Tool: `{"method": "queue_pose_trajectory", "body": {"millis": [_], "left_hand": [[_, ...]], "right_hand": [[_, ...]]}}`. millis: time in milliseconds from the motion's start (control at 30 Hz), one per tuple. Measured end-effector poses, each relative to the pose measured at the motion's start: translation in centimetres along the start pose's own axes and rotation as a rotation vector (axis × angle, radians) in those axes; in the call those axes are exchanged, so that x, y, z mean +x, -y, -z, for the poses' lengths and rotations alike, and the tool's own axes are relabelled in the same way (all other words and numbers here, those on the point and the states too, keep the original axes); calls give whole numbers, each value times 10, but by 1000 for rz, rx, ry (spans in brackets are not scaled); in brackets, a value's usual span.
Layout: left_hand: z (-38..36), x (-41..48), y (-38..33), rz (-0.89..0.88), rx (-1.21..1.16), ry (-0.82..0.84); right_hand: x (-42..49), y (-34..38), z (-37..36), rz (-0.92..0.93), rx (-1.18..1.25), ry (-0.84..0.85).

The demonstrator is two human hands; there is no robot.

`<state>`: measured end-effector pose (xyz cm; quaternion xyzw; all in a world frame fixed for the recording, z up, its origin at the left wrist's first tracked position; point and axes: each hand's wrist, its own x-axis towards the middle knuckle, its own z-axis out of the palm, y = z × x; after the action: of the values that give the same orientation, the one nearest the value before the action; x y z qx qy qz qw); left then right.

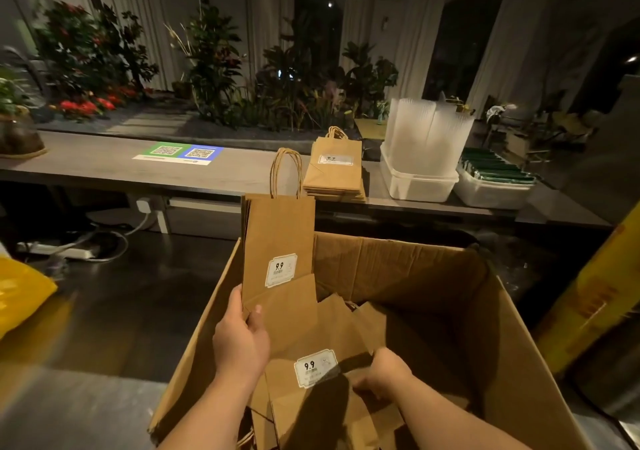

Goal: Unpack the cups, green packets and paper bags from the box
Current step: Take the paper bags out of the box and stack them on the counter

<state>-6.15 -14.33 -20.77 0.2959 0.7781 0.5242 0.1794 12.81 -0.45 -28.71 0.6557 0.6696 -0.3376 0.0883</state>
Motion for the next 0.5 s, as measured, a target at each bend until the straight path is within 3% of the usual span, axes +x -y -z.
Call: {"method": "queue_pose_trajectory", "body": {"millis": [200,500], "left_hand": [[1,9,-5,127,-78,1],[1,11,-7,230,-211,-20]], "right_hand": [[-19,5,45,9,296,64],[-92,-26,151,390,449,-104]]}}
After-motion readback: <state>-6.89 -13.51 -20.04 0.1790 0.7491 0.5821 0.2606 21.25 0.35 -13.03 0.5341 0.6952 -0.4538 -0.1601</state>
